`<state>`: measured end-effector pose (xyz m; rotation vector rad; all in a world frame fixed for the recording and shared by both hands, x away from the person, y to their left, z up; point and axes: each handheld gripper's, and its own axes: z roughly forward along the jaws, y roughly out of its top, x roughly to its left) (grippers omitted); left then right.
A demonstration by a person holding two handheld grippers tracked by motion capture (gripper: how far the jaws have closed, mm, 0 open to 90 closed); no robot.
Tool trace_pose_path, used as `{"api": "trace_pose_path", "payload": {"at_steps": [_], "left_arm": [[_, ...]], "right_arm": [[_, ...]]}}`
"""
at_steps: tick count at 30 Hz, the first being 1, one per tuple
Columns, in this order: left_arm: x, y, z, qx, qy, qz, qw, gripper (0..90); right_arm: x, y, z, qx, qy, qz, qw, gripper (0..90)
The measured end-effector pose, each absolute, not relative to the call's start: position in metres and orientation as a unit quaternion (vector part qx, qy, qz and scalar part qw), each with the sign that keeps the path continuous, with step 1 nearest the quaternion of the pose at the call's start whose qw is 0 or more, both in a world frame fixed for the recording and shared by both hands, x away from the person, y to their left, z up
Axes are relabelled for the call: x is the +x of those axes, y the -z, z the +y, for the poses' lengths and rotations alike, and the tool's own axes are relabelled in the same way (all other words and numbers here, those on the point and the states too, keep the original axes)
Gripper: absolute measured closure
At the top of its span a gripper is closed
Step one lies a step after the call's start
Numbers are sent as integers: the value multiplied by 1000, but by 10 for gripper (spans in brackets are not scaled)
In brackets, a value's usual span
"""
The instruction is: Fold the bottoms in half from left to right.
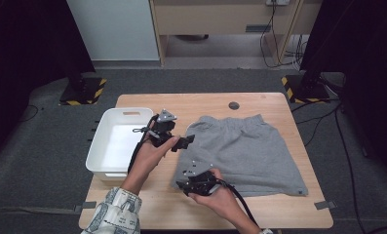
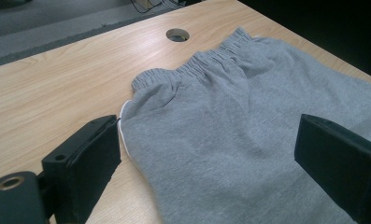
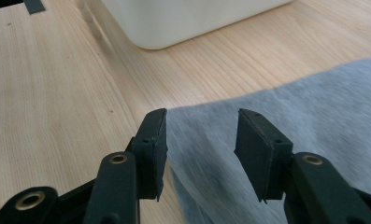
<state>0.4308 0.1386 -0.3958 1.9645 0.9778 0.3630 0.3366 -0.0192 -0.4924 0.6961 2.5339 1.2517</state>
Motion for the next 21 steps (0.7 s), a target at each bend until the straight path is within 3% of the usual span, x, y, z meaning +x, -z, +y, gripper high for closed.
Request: {"api": "trace_pose_path", "payload": {"at_steps": [3, 6, 11, 21], "left_arm": [[431, 395, 139, 793, -146, 393, 443, 65], [431, 395, 140, 793, -146, 392, 444, 65], [430, 395, 142, 796, -149, 390, 439, 66], [429, 393, 143, 792, -149, 392, 444, 68]], "right_arm": [[338, 495, -9, 235, -422, 869, 112, 499], [341, 502, 1, 238, -414, 872, 107, 367], [343, 517, 12, 247, -393, 878, 115, 263], [347, 526, 25, 263, -379, 877, 132, 218]]}}
